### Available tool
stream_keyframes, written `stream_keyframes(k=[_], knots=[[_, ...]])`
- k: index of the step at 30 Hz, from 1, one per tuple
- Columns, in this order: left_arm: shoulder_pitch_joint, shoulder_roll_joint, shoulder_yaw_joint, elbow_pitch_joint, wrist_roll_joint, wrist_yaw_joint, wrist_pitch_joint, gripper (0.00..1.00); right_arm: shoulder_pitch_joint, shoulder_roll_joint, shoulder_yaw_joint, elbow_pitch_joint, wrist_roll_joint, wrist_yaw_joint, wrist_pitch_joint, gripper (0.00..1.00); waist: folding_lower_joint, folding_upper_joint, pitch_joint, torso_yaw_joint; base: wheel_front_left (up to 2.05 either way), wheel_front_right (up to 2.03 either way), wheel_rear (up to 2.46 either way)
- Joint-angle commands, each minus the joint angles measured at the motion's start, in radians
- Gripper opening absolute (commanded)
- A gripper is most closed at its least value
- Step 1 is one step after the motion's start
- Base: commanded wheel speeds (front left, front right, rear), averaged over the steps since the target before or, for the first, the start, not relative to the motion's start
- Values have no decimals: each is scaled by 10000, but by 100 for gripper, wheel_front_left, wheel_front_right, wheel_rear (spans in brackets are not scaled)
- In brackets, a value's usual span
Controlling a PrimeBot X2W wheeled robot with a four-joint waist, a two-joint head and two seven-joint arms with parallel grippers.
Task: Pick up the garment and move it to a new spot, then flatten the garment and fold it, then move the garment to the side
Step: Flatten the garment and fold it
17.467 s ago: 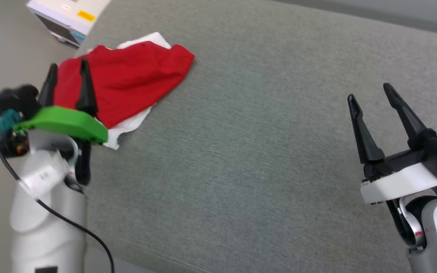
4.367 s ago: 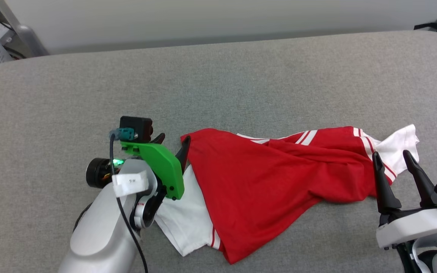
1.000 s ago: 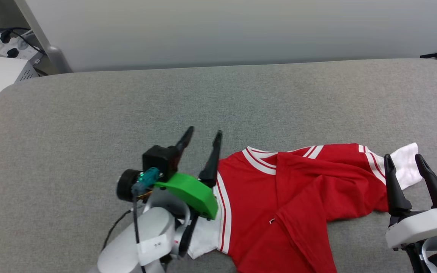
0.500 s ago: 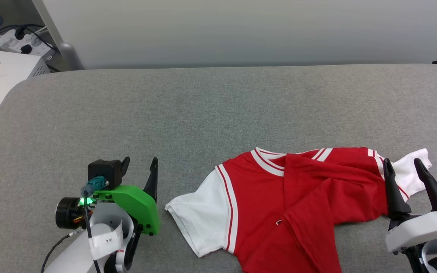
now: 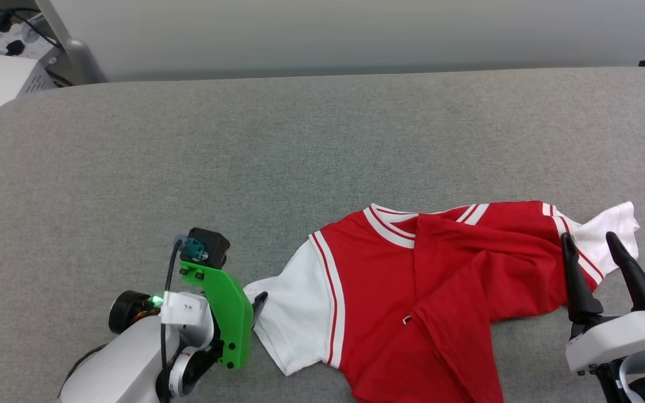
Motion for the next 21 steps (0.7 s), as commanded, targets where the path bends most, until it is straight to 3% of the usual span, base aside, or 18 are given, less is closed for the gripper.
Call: stream_keyframes(k=[1,11,12,13,14,21], knots=[[-160,-46,-79,186,-90,-90,166,100,-116,-54,41,9,110,-7,-18,100,0,0,205,-201,0,0,0],[-577,-449,-1122,1896,-25,-568,1806,100,-345,-137,100,232,325,-7,-175,100,0,0,691,-532,0,0,0],[-597,-514,-1228,1971,-28,-653,1937,62,-362,-141,104,249,340,-7,-185,100,0,0,717,-547,0,0,0],[-614,-611,-1317,2044,-64,-750,2053,37,-385,-144,105,267,357,-7,-197,100,0,0,746,-560,0,0,0],[-632,-677,-1380,2105,-73,-812,2117,2,-400,-146,103,286,370,-7,-203,100,0,0,760,-568,0,0,0],[-785,-886,-1433,2368,-27,-946,1920,0,-456,-189,38,478,500,-7,-157,100,0,0,697,-564,0,0,0]])
